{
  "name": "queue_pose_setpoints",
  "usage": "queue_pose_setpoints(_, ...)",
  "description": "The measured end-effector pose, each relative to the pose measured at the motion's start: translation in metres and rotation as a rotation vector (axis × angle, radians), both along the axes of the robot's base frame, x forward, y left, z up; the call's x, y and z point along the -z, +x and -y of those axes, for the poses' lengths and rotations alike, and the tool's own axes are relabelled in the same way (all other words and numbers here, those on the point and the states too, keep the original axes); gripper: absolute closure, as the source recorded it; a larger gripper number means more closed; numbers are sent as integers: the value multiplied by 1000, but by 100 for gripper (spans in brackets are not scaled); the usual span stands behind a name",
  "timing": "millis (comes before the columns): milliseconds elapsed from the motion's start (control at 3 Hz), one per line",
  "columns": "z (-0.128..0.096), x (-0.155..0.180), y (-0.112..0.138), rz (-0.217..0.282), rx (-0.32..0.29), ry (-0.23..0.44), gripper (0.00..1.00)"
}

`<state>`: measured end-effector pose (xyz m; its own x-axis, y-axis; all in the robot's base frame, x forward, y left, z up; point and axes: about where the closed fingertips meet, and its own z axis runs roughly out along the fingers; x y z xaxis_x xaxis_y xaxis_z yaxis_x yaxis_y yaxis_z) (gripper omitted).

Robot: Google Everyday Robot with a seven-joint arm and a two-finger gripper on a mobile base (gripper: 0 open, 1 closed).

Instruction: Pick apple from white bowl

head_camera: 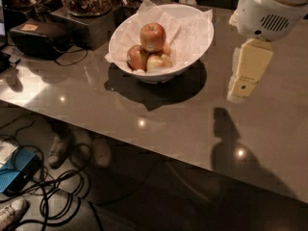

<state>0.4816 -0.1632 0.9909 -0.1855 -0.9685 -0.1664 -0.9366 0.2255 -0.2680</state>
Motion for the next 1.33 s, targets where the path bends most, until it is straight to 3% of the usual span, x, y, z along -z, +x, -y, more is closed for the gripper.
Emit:
queue_pose_setpoints(333,-46,-9,52,-22,9,28,0)
queue_pose_setpoints(1000,-53,-12,63,7,10,96,0)
queue_pose_setpoints(1333,-65,-8,80,-26,32,163,0)
